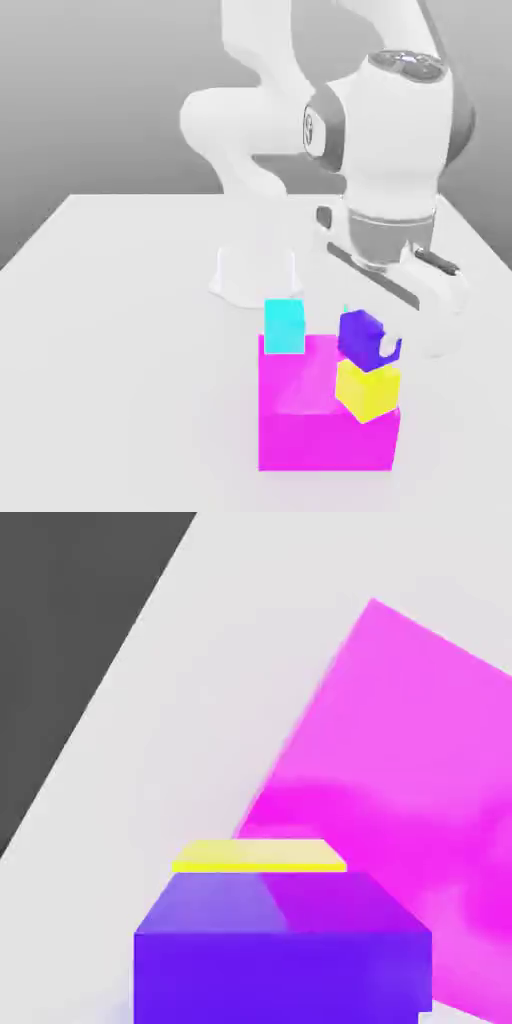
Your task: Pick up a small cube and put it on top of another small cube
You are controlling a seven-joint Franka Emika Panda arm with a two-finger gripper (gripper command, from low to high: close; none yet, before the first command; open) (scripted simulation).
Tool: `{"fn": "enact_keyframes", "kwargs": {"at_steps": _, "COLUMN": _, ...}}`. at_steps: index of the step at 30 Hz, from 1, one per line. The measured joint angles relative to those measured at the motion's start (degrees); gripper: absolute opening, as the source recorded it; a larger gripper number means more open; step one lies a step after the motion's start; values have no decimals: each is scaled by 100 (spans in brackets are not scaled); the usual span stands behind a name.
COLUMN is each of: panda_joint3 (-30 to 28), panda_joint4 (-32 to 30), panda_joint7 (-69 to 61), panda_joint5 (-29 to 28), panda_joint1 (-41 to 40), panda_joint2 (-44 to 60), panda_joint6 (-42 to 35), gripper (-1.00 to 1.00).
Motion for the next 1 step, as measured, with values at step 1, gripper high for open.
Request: {"fn": "enact_keyframes", "kwargs": {"at_steps": 1, "panda_joint3": 0, "panda_joint4": 0, "panda_joint7": 0, "panda_joint5": 0, "panda_joint1": 0, "panda_joint2": 0, "panda_joint6": 0, "gripper": 100}}
